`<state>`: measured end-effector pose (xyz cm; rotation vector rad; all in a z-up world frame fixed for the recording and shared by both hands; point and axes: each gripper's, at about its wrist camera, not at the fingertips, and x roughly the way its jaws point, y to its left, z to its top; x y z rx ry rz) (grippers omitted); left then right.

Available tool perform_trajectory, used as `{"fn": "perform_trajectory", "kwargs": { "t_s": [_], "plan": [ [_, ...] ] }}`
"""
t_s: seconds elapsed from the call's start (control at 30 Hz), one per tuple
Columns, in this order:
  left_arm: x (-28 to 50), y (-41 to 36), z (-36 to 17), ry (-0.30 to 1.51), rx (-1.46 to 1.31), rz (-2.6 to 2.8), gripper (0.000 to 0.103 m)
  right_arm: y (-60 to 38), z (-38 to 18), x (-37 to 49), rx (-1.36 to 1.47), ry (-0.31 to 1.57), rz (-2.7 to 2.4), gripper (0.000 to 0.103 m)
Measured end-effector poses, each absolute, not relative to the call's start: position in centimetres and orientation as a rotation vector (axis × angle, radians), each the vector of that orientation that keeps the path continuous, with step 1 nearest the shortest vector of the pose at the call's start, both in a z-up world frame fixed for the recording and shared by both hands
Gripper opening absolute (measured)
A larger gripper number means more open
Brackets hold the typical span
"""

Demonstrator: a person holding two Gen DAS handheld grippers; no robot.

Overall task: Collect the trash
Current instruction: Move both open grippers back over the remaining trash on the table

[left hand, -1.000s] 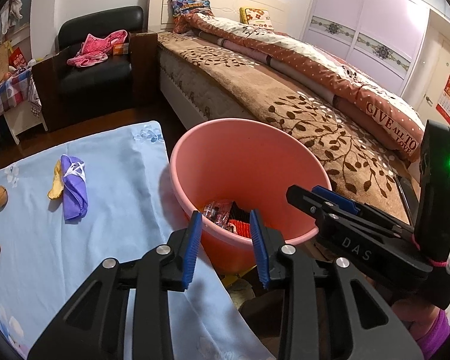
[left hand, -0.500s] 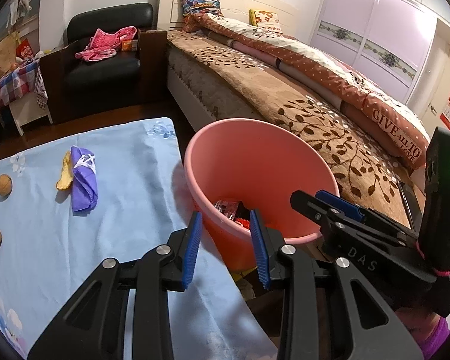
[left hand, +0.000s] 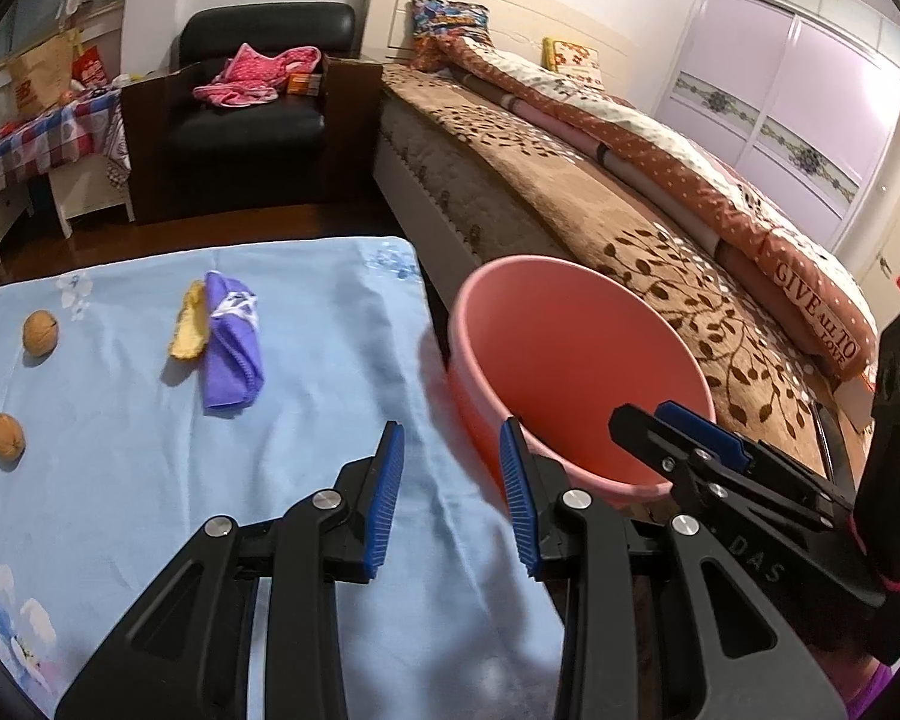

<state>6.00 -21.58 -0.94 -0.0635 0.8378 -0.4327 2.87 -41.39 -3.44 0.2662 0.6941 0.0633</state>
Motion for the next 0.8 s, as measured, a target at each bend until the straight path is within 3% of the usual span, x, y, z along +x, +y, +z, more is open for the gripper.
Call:
{"fn": "perform_trajectory", "kwargs": {
  "t_s": [0.8],
  "plan": [
    [7.4,-10.8,-1.3,0.821,-0.223,-0.228,0.033,-31.2,-3.5,5.6,0.098,0.705,0.243,0.042]
  ]
}}
